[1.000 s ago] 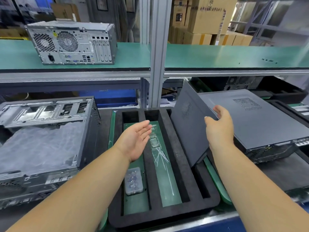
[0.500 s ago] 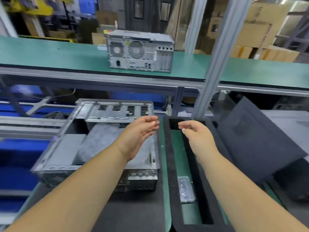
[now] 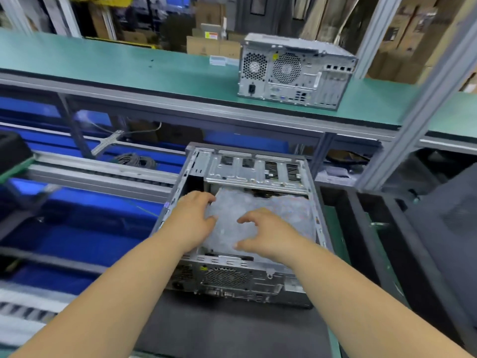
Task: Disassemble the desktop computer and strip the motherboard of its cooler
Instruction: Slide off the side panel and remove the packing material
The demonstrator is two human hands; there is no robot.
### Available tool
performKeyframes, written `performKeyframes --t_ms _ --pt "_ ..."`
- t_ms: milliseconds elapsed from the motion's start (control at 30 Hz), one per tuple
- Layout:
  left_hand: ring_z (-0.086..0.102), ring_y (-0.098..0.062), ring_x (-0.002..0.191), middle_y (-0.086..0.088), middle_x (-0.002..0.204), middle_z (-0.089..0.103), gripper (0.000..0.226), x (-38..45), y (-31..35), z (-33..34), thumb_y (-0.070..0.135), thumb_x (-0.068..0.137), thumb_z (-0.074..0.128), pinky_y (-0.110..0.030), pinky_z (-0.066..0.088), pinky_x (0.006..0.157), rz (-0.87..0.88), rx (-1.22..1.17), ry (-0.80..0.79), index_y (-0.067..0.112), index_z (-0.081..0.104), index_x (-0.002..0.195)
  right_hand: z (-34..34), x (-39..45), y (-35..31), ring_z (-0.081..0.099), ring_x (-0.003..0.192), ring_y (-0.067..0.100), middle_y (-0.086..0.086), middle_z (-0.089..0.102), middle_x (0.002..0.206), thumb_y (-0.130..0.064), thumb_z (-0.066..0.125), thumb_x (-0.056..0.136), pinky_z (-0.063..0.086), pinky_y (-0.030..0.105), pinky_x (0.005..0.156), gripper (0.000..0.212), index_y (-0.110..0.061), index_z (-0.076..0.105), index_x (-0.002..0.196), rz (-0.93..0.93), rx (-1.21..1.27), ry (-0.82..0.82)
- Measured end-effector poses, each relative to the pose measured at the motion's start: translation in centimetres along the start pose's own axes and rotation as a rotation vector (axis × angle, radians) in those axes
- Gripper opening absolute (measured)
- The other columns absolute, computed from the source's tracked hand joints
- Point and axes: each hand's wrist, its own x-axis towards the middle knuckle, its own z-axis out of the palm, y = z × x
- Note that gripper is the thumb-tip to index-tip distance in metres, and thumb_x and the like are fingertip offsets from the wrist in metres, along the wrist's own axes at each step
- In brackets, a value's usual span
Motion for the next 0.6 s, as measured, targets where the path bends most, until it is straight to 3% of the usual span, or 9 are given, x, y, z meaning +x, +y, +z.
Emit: performKeyframes --t_ms 100,233,300,367,400,433,533,600 --pt "0.034 -0.019 0.132 0.000 0.138 0.046 0.043 -0.1 -0.8 0.5 0.029 0.095 0.055 -0.033 0.029 0.112 0.031 0.005 0.006 0.020 0.049 0.136 1.2 1.4 -1.0 0.046 0.124 0.021 -0.002 0.047 0.132 -0.059 0.075 0.067 0.043 0.034 0.099 0.075 -0.034 0.052 0.134 0.017 -0.161 -0.009" --pt "0.035 -0.019 0.131 0.001 0.137 0.047 0.044 0.1 -0.8 0.8 0.028 0.093 0.057 -0.030 0.028 0.109 0.038 0.022 0.049 0.020 0.050 0.135 1.6 2.3 -1.6 0.046 0.120 0.024 -0.002 0.049 0.130 -0.070 0.071 0.062 0.045 0.037 0.090 0.084 -0.032 0.050 0.134 0.057 -0.258 -0.038" --pt "0.036 -0.019 0.131 0.000 0.136 0.048 0.044 0.1 -0.7 0.8 0.029 0.092 0.058 -0.029 0.027 0.110 0.034 0.020 0.057 0.020 0.051 0.135 1.6 2.5 -1.9 0.050 0.116 0.024 -0.002 0.054 0.126 -0.065 0.071 0.067 0.045 0.035 0.084 0.074 -0.030 0.055 0.130 0.055 -0.318 -0.048" --pt "0.035 -0.018 0.131 0.002 0.136 0.048 0.043 0.0 -0.6 0.7 0.032 0.094 0.056 -0.027 0.026 0.109 0.038 0.004 0.054 0.021 0.050 0.135 1.4 2.7 -2.0 0.059 0.105 0.023 -0.005 0.064 0.108 -0.050 0.069 0.078 0.043 0.028 0.070 0.042 -0.028 0.066 0.113 0.040 -0.349 -0.012" --pt "0.035 -0.016 0.131 0.003 0.136 0.047 0.042 -0.1 -0.5 0.6 0.034 0.095 0.054 -0.026 0.025 0.108 0.042 -0.008 0.054 0.022 0.050 0.134 1.3 2.8 -2.0 0.061 0.095 0.023 -0.006 0.065 0.094 -0.041 0.065 0.083 0.040 0.025 0.062 0.020 -0.027 0.068 0.097 0.037 -0.351 0.024" --pt "0.035 -0.015 0.131 0.005 0.136 0.047 0.041 -0.2 -0.5 0.6 0.037 0.095 0.052 -0.026 0.025 0.108 0.045 -0.022 0.054 0.024 0.050 0.134 1.1 2.8 -1.8 0.060 0.085 0.024 -0.006 0.060 0.080 -0.034 0.060 0.087 0.034 0.024 0.055 0.012 -0.024 0.063 0.081 0.042 -0.334 0.061" --pt "0.036 -0.012 0.131 0.010 0.138 0.046 0.044 -0.3 -0.4 0.3 0.050 0.097 0.043 -0.032 0.030 0.111 0.044 -0.076 0.019 0.029 0.048 0.136 -0.1 2.5 -0.9 0.051 0.072 0.023 -0.006 0.048 0.067 -0.027 0.052 0.094 0.030 0.029 0.053 0.030 -0.021 0.042 0.067 0.064 -0.206 0.148" --pt "0.035 -0.012 0.134 0.013 0.142 0.043 0.052 -0.5 -0.4 0.1 0.060 0.094 0.039 -0.038 0.031 0.112 0.037 -0.118 -0.026 0.035 0.043 0.139 -1.5 2.0 -0.5 0.048 0.068 0.021 -0.006 0.046 0.064 -0.028 0.052 0.096 0.031 0.031 0.056 0.033 -0.021 0.040 0.067 0.073 -0.045 0.191"
